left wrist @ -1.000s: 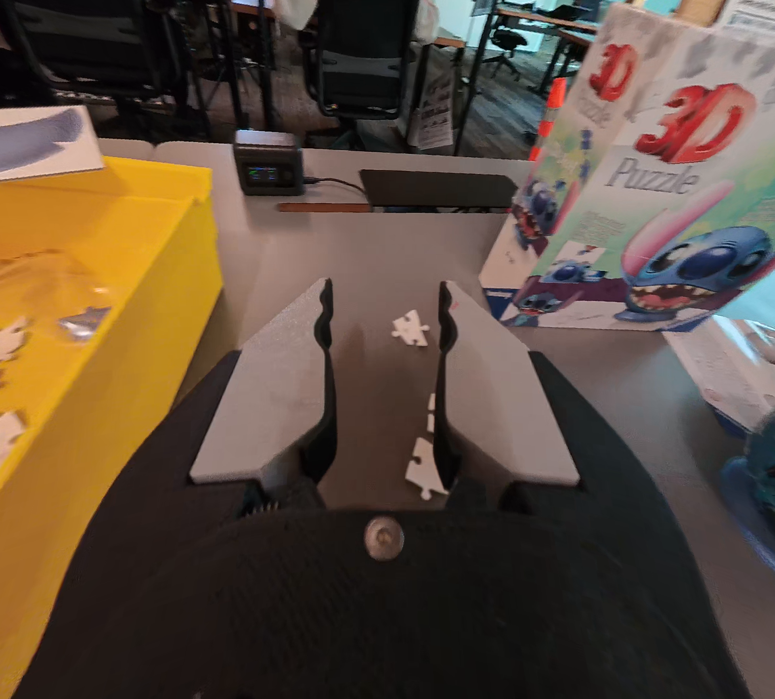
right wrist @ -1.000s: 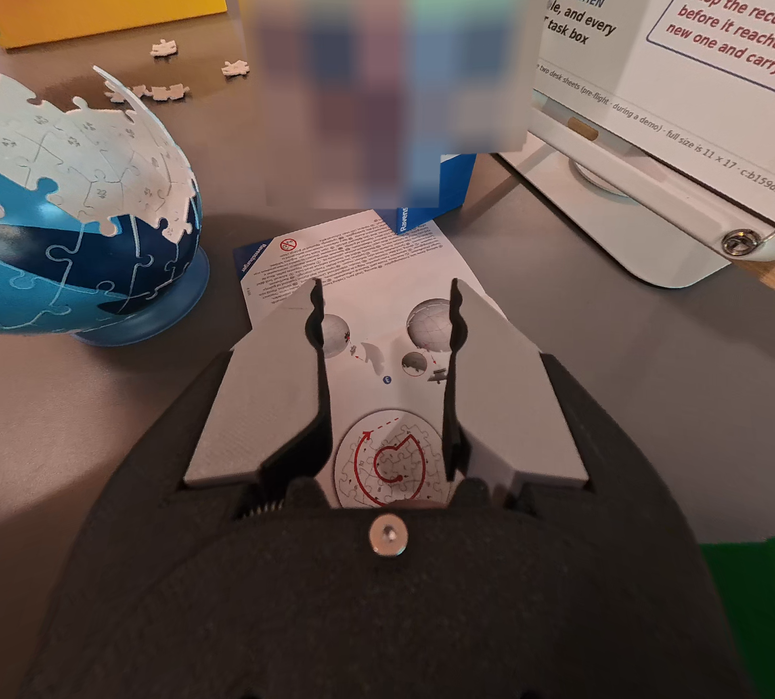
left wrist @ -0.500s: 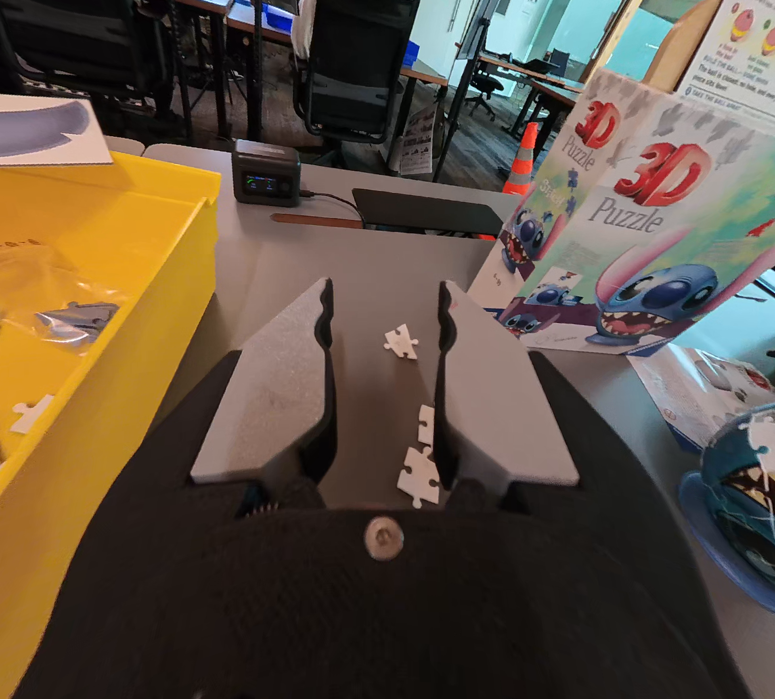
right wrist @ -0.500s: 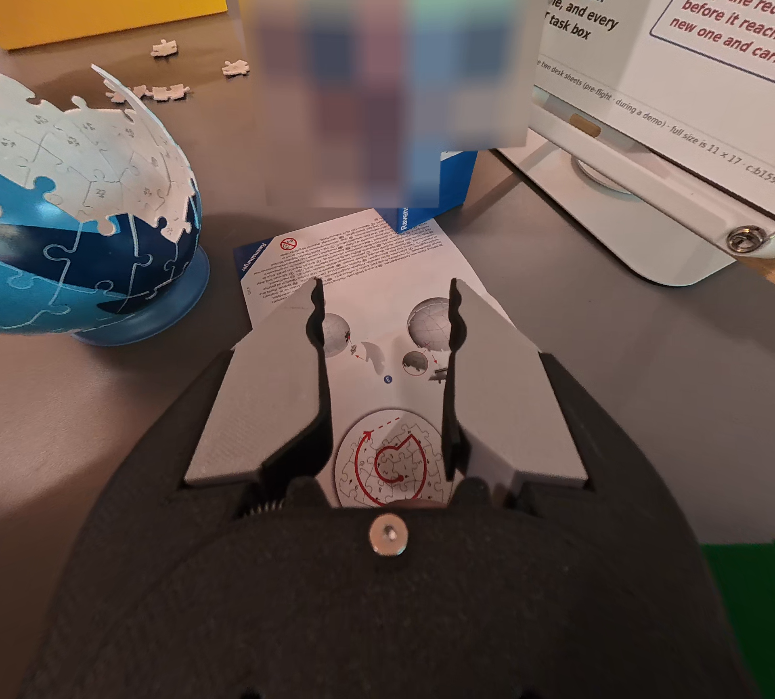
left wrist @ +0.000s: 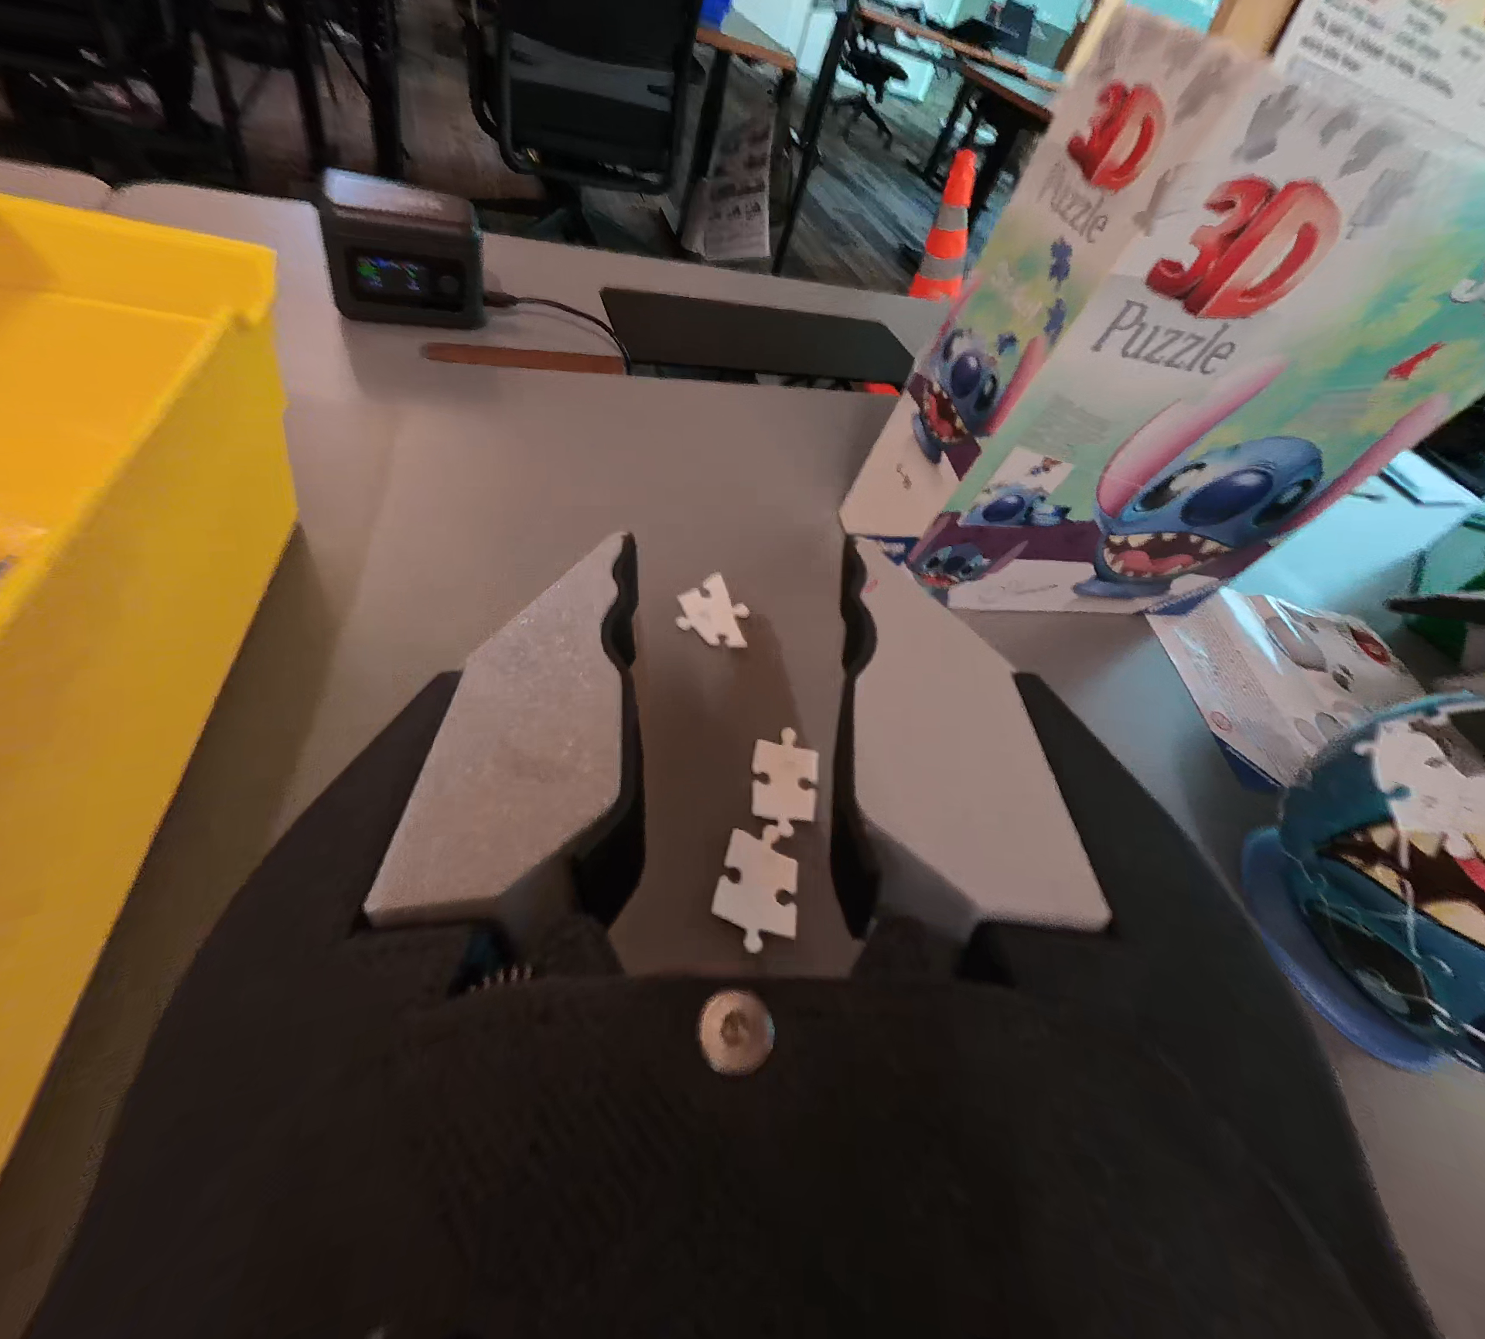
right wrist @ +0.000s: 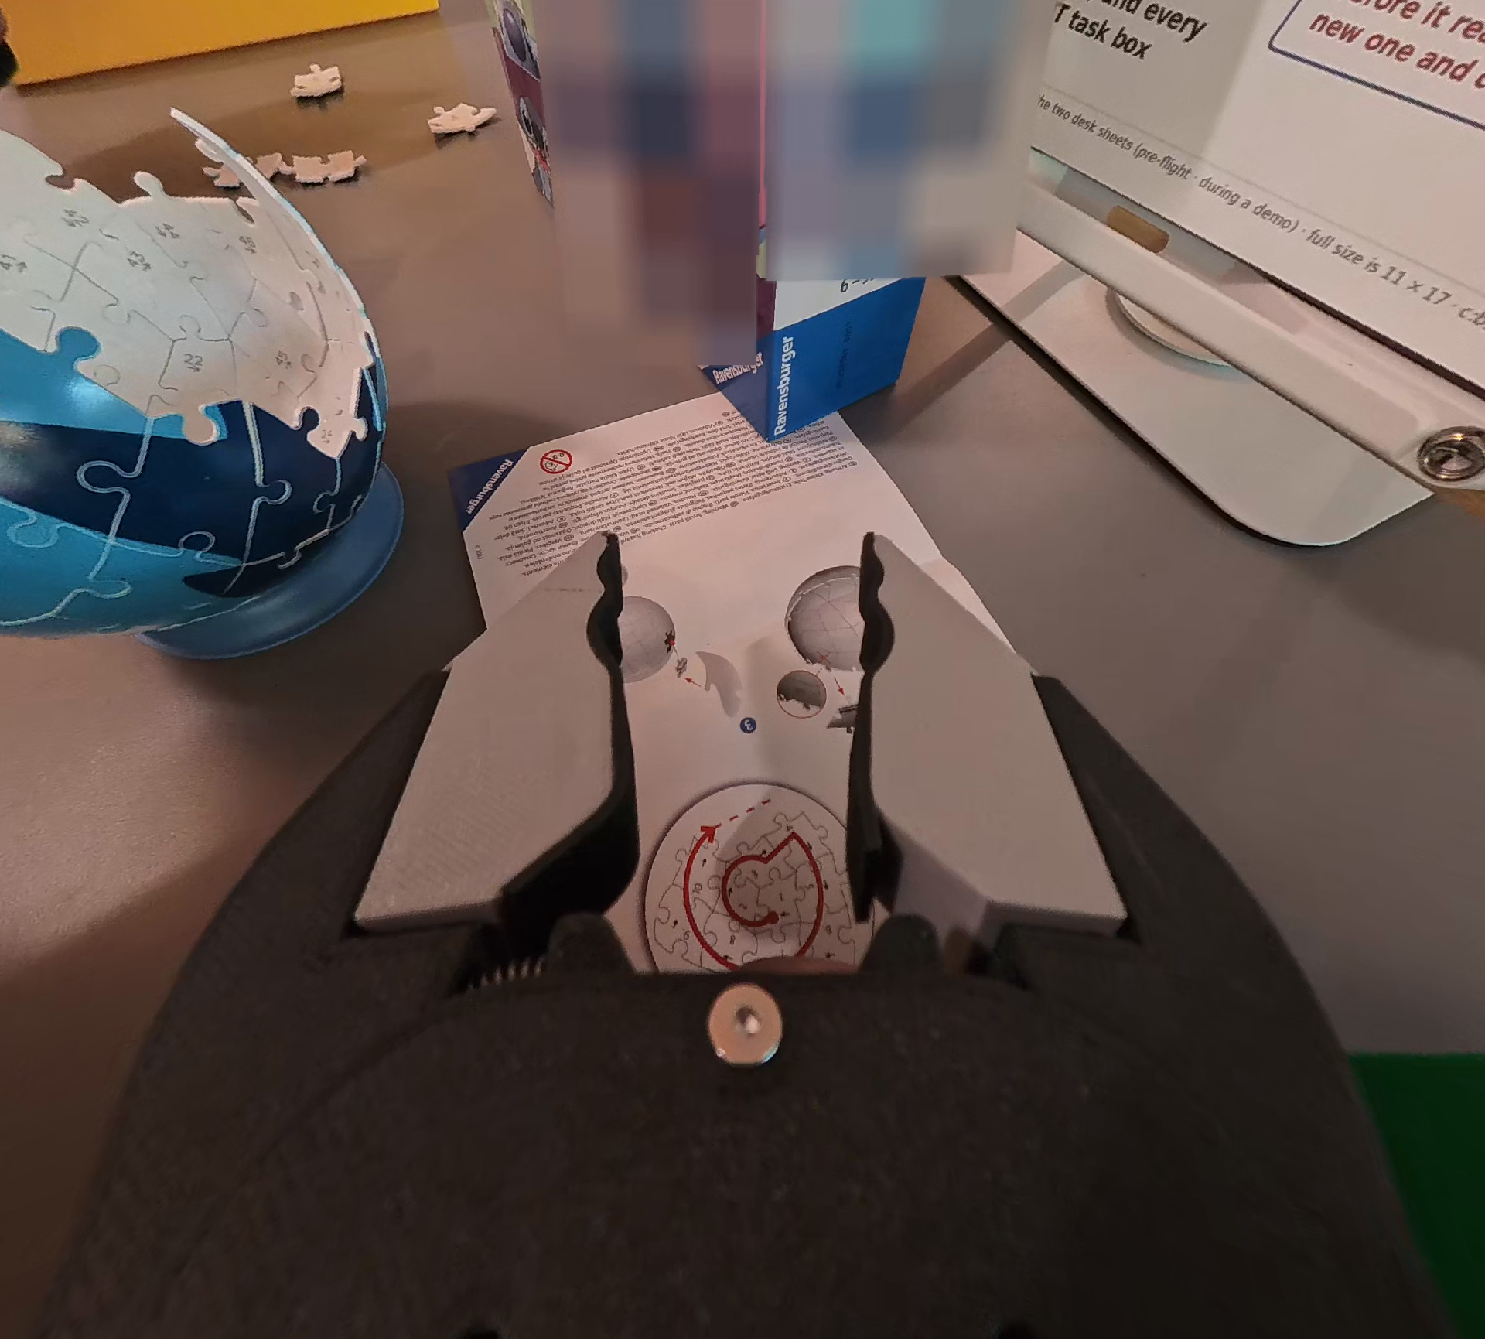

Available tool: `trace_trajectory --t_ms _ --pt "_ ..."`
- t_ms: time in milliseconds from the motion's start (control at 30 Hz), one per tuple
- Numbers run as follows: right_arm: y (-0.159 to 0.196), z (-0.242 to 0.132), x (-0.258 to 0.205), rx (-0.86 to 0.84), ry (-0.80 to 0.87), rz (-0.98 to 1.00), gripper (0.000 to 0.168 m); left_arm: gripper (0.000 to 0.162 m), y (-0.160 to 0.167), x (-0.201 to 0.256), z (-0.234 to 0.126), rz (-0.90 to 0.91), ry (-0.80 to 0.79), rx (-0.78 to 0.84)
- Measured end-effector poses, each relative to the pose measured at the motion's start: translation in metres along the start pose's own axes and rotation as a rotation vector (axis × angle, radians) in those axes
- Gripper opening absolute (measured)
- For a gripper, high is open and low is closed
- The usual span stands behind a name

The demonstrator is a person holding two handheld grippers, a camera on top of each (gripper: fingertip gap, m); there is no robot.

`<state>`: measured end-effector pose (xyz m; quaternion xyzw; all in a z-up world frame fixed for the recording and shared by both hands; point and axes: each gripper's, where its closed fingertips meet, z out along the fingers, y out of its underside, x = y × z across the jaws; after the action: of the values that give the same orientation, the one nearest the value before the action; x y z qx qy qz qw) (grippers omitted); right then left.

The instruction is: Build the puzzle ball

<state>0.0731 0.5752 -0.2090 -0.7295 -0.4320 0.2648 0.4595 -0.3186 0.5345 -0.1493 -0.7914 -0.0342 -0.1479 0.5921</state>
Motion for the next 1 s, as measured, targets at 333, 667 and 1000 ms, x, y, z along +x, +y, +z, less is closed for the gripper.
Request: trace_trajectory --t_ms 333,667,1000 --pt "-0.001 0.001 -0.004 0.001 -0.012 0.003 0.056 0.050 0.053 0.012 0.061 0.117 -0.019 -0.334" --pt "-0.007 -0.002 -0.013 0.013 -0.003 -0.062 0.056 0.053 0.079 -0.006 0.096 0.074 -0.110 -0.481" --pt "-0.006 0.000 -0.013 0.008 0.003 -0.071 0.056 0.045 0.086 -0.015 0.101 0.226 -0.162 -0.472"
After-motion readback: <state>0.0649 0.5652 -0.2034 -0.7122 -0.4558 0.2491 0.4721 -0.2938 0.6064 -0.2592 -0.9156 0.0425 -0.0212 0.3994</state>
